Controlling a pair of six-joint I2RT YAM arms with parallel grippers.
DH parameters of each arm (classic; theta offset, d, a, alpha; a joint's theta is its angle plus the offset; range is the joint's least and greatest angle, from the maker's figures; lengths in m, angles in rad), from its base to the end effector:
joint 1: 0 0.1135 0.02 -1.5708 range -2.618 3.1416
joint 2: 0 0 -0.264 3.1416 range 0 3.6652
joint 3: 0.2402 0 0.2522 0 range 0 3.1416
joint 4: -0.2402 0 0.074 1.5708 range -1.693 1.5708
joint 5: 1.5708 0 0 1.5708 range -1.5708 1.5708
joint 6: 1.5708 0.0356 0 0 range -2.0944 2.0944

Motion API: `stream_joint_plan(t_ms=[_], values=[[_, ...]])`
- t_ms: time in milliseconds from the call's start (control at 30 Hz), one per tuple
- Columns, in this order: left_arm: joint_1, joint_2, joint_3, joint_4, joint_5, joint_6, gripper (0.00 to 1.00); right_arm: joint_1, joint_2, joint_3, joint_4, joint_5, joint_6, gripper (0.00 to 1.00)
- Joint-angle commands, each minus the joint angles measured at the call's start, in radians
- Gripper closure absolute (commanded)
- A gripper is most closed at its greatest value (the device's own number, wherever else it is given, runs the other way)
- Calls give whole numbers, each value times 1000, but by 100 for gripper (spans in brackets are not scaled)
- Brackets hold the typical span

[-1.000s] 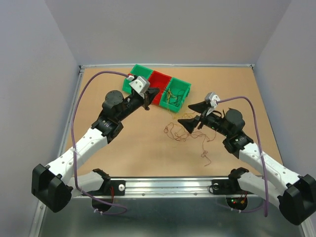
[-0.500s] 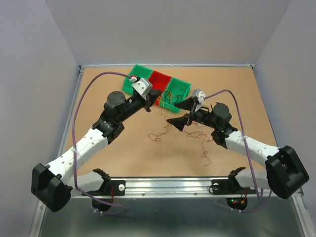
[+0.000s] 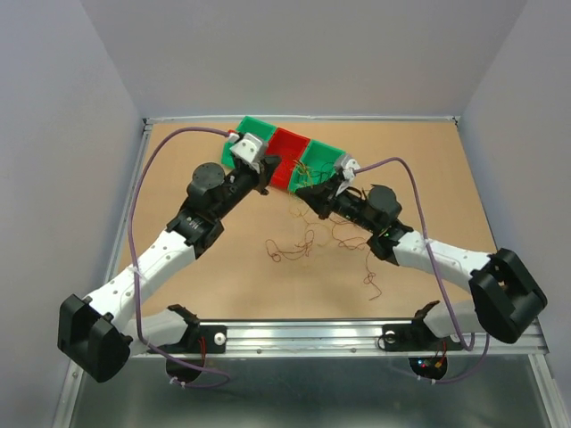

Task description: Untangle the cables

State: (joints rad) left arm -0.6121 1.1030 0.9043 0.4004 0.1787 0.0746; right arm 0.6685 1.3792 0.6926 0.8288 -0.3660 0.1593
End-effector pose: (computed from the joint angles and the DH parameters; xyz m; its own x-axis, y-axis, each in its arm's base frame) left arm 0.2090 -0.1544 0.3814 0.2163 -0.0622 -0.9743 0.6938 0.7120 0.1085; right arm 0.2302 0.1980 0.2790 -0.0261 0.1681 -0.9854 -0.8636 0.4928 0.1070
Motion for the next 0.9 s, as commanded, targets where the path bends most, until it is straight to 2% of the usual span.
stream_joint_plan(t_ms=[0,33,67,167,233,400,533,700,867], values=[[113,0,5,75,-113,-117,100,-3,-190,-10,-55,354,26,99],[151,1,4,83,-90,-140,100,-3,-222,-15,-94,439,37,99],[213,12,4,93,-67,-188,100,-4,-299,-31,-159,593,67,99],[293,53,22,97,-3,-229,100,-7,-466,-91,-241,812,92,99],[316,93,30,98,16,-243,100,-7,-558,-122,-275,863,94,99],[374,185,73,98,57,-260,100,-6,-833,-169,-422,878,91,99],[399,239,94,101,38,-251,100,-6,-934,-168,-508,903,89,99],[408,282,108,110,57,-231,100,-7,-933,-154,-548,883,51,99],[408,264,100,137,65,-205,100,-7,-763,-76,-600,829,30,99]])
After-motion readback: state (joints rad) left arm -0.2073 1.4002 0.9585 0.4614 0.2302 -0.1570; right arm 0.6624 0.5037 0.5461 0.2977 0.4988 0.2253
